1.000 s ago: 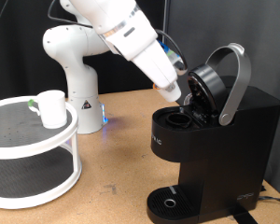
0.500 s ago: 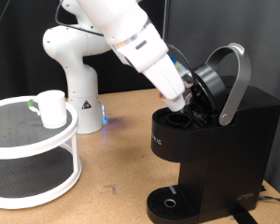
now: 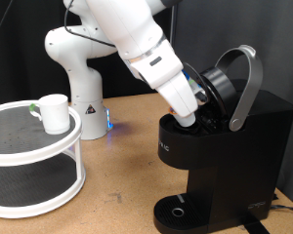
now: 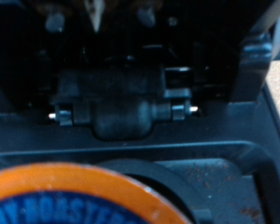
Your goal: Make a cup of coffee with the keurig machine
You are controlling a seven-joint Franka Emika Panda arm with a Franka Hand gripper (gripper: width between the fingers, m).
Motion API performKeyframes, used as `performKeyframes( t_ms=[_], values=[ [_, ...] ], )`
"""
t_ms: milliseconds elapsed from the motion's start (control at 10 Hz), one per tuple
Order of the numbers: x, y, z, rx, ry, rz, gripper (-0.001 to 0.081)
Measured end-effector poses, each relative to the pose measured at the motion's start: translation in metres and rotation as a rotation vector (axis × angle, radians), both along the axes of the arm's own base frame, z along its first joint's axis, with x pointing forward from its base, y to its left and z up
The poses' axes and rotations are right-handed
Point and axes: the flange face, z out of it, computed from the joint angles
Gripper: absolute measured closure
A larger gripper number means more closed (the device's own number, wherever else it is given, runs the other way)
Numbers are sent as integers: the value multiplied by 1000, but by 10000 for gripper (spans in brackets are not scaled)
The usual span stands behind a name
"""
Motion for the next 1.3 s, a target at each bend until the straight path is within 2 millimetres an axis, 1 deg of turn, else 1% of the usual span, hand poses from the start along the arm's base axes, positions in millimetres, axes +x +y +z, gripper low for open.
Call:
performKeyframes(
  t_ms=[200, 700, 800, 900, 1000, 1100, 1200, 1300],
  values=[
    [1, 2, -5, -24, -3, 5, 352],
    [3, 7, -12, -43, 4, 3, 352],
    [4, 9, -14, -47, 2, 2, 314],
    [5, 9, -16, -51, 1, 0, 314],
    [6, 10, -18, -55, -1, -2, 132],
    [6, 10, -19, -56, -1, -3, 132],
    [6, 10, -20, -57, 0, -3, 22],
    [6, 10, -20, -54, 0, -4, 22]
  ],
)
